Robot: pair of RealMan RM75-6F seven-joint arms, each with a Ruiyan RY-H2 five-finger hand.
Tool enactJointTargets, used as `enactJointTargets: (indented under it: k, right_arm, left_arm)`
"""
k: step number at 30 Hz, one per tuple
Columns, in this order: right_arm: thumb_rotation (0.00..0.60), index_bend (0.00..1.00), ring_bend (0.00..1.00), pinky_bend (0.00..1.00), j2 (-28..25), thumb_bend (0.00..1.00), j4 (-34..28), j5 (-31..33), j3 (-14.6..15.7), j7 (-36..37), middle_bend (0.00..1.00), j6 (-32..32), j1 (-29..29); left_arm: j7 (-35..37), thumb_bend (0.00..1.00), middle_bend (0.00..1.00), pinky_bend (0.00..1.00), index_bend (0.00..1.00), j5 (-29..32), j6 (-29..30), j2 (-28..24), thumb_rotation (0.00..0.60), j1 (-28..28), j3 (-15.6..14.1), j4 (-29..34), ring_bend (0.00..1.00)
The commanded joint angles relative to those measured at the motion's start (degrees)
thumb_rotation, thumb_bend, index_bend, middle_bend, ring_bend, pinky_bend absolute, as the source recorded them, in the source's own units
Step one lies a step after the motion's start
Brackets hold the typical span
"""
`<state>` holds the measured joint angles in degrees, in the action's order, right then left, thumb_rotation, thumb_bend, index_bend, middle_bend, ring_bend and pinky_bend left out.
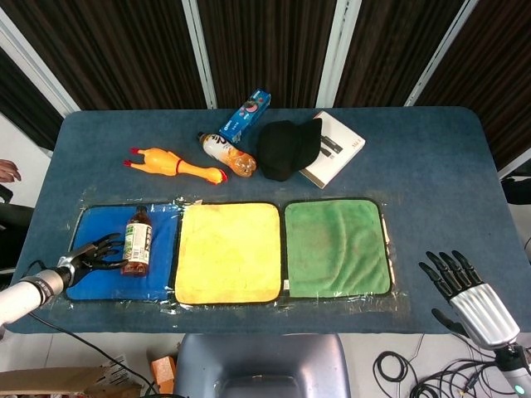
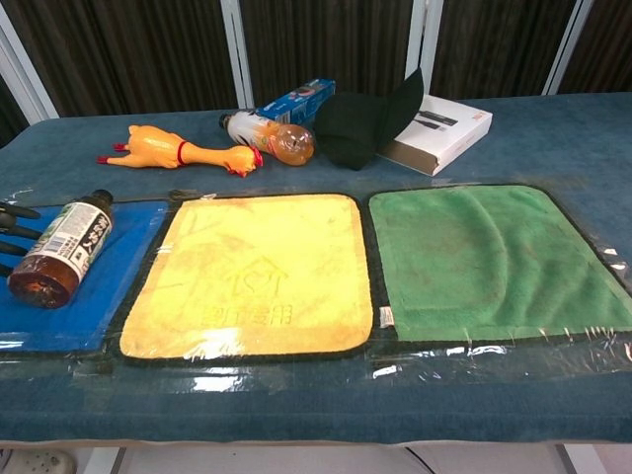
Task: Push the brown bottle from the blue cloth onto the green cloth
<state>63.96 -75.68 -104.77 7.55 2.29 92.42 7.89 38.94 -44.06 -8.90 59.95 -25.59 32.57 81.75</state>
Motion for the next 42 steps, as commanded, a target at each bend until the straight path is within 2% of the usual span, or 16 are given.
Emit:
enactJointTargets:
  k: [1,9,14,18,23,27,38,42]
  right_arm:
    - [0.6,0.0,0.0,0.0,0.06,0.18,0.13,0.12,-0.09,0.18,0.0,-0.16,-0.11]
    - [0.6,0.0,0.0,0.0,0.27,0.18,1.0,0.75,-0.68,0.76,0.0,-0.3,-0.56]
    - [0.6,0.0,0.0,0.0,0.64,0.18,2.08,1.39,-0.97,1.94,0.0,-1.09,-0.48]
    - [0.6,0.0,0.0,0.0,0.97,0.18,3.06,1.81,-1.29,3.07,0.0,-1.28,-0.47]
    - [0.6,0.0,0.0,0.0,1.47,0.18,4.11,1.97,-1.45,4.14,0.0,-1.74,-0.32]
    - [0.6,0.0,0.0,0.0,1.85,0.18,4.77,2.02,-1.5,4.59,0.0,-2.07,-0.24]
    - [0.6,0.0,0.0,0.0,2.29,0.18,6.61,2.54,-1.66,6.57,0.0,-2.09,-0.48]
    - [0.6,0.0,0.0,0.0,2.29,0.18,7.55,2.8,-1.62,7.86,0.0,-2.16,-0.59]
  left_arm:
    - [-1.34,0.25,0.09,0.25,0.0,0.94,-0.72,1.65,0.6,-0.13,1.13,-1.57,0.07]
    - [-3.04,0.25,0.1,0.25,0.0,3.09,-3.19,5.08,0.6,-2.35,1.86,-4.96,0.07]
    - [-3.8,0.25,0.1,0.25,0.0,4.16,-3.43,5.49,0.6,-2.92,2.66,-4.43,0.07]
    - [-3.97,0.25,0.1,0.27,0.0,4.7,-3.93,5.08,0.6,-3.5,2.07,-2.98,0.07]
    - [-3.14,0.25,0.1,0.28,0.0,4.99,-2.64,4.95,0.6,-5.21,-0.52,-0.82,0.07]
    - [-2.26,0.25,0.1,0.28,0.0,5.85,-1.7,5.78,0.6,-6.49,-1.49,0.79,0.07]
    - [-2.51,0.26,0.1,0.28,0.0,7.01,0.1,10.98,0.6,-8.91,-0.86,2.09,0.07]
    - [-2.26,0.26,0.1,0.28,0.0,6.96,3.08,12.95,0.6,-10.61,-1.28,0.8,0.07]
